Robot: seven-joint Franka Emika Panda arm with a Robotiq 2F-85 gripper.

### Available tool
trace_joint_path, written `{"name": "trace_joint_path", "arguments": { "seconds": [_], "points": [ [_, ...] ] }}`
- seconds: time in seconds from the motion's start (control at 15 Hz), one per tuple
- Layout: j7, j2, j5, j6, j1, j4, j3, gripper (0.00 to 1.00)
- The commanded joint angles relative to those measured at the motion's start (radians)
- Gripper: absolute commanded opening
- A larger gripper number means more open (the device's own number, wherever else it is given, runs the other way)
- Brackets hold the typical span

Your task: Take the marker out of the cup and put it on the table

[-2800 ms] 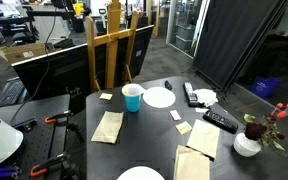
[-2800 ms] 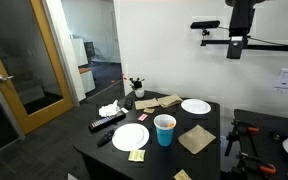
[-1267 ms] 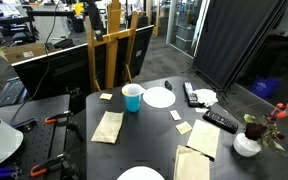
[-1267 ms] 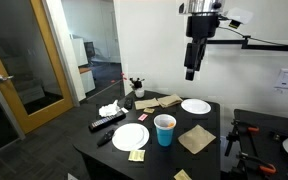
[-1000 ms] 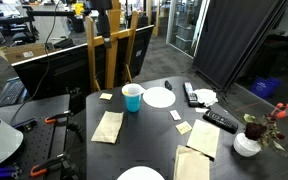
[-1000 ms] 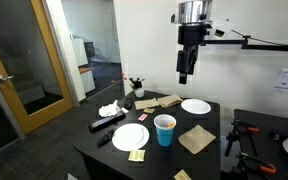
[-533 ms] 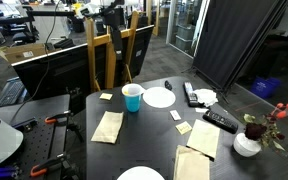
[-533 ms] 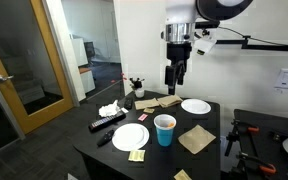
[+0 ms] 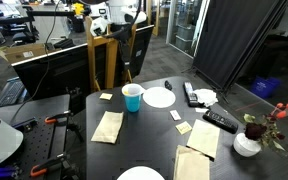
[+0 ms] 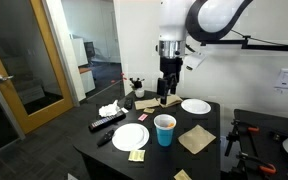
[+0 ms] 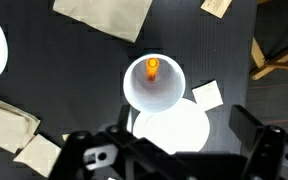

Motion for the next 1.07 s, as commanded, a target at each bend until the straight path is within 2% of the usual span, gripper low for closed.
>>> {"name": "trace_joint_path", "arguments": {
  "seconds": [0.0, 0.33, 0.4, 1.0],
  "points": [
    [-0.013, 0.048, -0.018, 0.045, 0.01, 0.016, -0.016, 1.0],
    [-0.022, 0.098, -0.063, 0.125, 0.012, 0.004, -0.024, 1.0],
    [-0.003, 0.077, -0.037, 0.091, 0.017, 0.001, -0.02, 1.0],
    [0.008, 0.101, -0.05, 0.102, 0.019, 0.004, -0.022, 1.0]
  ]
}}
